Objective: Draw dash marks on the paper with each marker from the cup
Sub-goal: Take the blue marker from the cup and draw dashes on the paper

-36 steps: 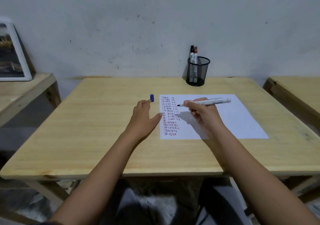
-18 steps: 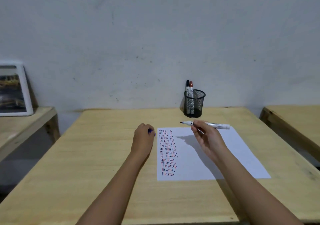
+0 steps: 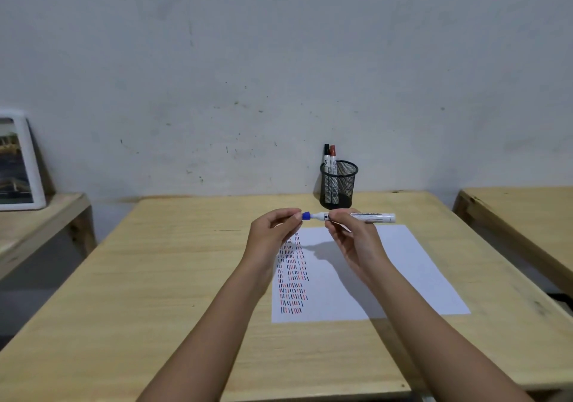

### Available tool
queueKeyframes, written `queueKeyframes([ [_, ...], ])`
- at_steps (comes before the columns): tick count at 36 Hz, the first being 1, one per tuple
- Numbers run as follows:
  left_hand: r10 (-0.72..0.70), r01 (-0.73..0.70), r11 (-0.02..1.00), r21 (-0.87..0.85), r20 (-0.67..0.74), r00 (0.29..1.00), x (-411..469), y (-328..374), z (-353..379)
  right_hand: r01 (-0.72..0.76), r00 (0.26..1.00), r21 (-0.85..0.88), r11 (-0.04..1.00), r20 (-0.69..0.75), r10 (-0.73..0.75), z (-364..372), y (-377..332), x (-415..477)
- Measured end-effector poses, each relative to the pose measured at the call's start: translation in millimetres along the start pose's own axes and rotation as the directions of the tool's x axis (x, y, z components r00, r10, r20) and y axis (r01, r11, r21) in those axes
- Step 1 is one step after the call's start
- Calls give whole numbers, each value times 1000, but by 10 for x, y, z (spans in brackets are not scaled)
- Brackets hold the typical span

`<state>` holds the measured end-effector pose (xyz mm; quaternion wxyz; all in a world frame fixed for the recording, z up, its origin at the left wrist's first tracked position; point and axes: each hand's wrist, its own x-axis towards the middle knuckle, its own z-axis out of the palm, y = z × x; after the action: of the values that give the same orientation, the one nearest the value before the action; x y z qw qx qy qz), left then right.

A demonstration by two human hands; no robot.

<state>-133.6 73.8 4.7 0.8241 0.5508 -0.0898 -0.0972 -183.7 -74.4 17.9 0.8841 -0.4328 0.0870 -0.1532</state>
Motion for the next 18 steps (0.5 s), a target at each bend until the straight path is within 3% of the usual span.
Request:
queueKeyframes([
  [9, 11, -24, 993, 116, 107, 994, -74, 150, 95, 9, 992, -68, 998, 123, 0, 41, -63, -64],
  [18, 63, -80, 992, 96, 165, 984, -161, 416, 103, 14, 967, -89, 996, 253, 9, 134, -252, -173],
])
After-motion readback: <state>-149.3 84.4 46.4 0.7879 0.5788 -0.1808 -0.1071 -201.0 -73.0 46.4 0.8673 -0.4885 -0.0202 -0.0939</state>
